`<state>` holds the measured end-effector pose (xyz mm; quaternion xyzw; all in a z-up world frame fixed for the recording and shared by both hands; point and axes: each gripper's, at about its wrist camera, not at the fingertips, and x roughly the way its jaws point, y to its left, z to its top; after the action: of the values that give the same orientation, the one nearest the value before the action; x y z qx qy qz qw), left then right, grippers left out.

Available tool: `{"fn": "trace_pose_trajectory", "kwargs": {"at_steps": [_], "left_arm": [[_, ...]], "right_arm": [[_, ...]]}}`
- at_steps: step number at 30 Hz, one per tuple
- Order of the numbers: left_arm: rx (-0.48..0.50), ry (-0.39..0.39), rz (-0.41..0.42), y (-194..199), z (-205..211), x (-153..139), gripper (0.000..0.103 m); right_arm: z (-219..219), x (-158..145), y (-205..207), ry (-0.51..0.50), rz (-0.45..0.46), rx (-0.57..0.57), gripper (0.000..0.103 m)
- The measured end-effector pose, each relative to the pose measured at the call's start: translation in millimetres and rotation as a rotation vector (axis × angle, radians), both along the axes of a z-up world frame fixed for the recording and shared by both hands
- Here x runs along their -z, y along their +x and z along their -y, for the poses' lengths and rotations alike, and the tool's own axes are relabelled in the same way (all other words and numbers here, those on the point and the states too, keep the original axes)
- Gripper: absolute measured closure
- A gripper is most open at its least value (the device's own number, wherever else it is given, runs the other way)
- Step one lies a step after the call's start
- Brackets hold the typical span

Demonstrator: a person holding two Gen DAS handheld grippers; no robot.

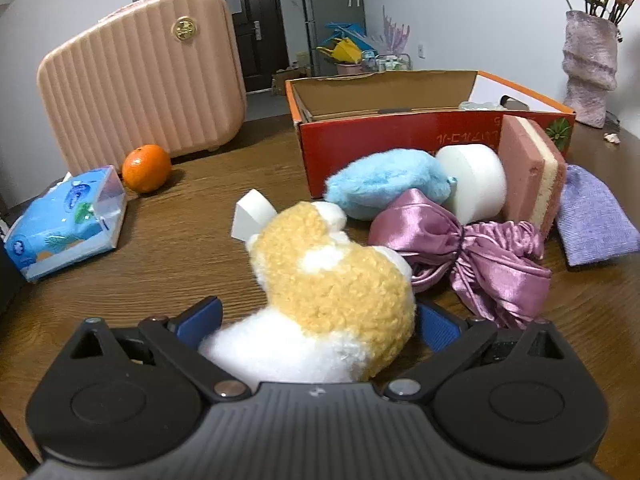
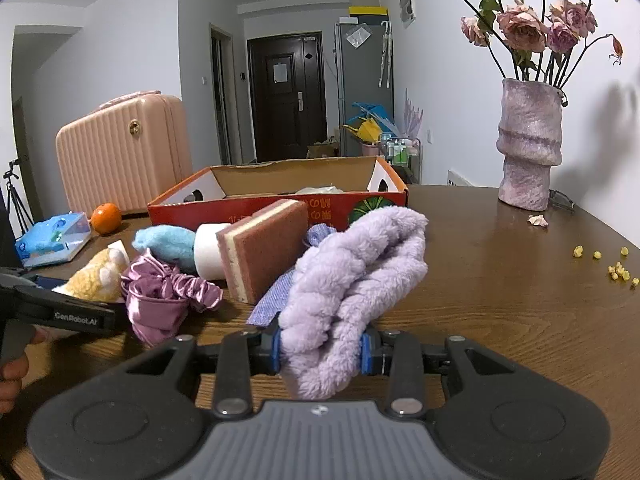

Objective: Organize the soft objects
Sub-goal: 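Grasp the plush alpaca with the left tool while the right tool holds the headband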

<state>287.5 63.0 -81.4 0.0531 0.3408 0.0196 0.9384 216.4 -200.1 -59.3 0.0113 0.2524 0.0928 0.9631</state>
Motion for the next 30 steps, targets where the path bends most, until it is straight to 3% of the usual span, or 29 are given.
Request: {"fn": "trace_pose_trajectory", "kwargs": {"at_steps": [13,30], "left_arm": [[-0.017,-0.014,0.023,-14,0,-3,0.028],[-0.078,-0.037,0.105,-51,-5,-19,0.032]], "right_arm": [[1,-2,-2,0.009,0.007,-0.009,0.069],[3,-8,-11,0.029,0.036,-0.031,0.068]]}}
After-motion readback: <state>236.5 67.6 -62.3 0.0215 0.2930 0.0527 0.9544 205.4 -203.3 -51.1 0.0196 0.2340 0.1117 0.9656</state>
